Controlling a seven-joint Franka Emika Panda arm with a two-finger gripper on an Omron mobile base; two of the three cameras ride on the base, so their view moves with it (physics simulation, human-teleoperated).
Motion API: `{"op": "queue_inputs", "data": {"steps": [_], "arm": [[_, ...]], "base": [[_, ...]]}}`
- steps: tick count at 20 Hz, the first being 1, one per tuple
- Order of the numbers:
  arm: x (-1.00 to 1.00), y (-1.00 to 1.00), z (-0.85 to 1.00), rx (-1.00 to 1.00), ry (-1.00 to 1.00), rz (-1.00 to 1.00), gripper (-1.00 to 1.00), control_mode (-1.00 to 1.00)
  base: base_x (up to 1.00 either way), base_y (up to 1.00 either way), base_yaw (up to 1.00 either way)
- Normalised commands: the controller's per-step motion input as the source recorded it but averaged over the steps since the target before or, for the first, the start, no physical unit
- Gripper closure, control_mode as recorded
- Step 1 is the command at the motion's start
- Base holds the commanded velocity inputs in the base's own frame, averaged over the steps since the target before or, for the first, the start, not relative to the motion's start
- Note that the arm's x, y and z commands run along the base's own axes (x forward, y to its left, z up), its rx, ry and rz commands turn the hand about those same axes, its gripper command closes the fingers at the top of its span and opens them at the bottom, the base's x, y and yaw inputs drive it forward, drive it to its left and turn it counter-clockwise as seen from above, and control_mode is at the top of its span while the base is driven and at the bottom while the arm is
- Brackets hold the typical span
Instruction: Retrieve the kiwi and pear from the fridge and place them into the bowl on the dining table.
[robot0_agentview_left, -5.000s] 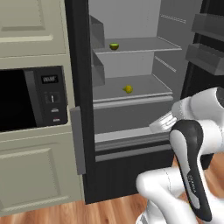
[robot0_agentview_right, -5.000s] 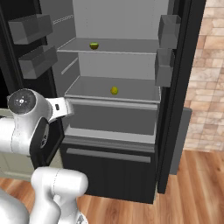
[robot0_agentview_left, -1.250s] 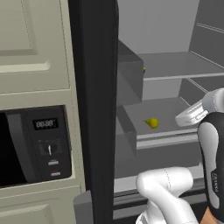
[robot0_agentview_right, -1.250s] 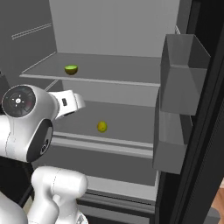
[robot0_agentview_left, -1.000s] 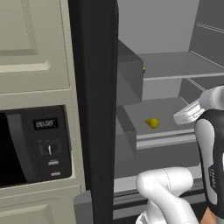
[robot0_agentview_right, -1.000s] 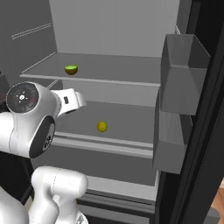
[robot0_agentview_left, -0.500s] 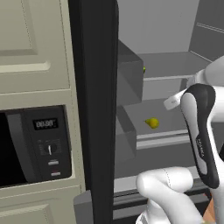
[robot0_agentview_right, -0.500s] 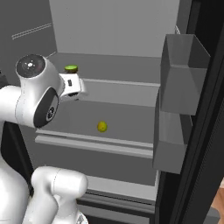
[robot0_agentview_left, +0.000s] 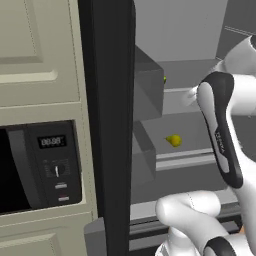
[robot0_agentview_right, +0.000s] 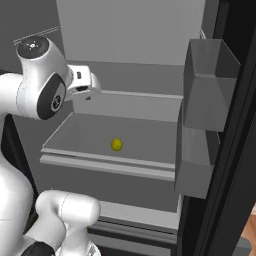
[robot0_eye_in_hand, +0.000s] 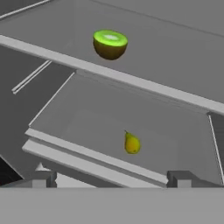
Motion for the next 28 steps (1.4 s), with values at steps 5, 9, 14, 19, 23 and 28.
{"op": "queue_inputs", "data": {"steps": [5, 9, 14, 19, 23, 28], "arm": [[0.54, 0.13, -0.04, 0.17, -0.1, -0.06, -1.0, -1.0], [0.48, 0.05, 0.0, 0.22, -0.15, -0.04, -1.0, -1.0], [0.37, 0.05, 0.0, 0.11, -0.04, 0.0, -1.0, -1.0], [0.48, 0.28, 0.0, 0.0, 0.01, 0.0, -1.0, -1.0], [0.55, 0.35, 0.0, 0.0, 0.06, 0.0, -1.0, -1.0], [0.44, 0.1, -0.03, 0.0, 0.02, 0.0, -1.0, -1.0]], "base": [[0.0, 0.0, 0.0], [0.0, 0.0, 0.0], [0.0, 0.0, 0.0], [0.0, 0.0, 0.0], [0.0, 0.0, 0.0], [0.0, 0.0, 0.0]]}}
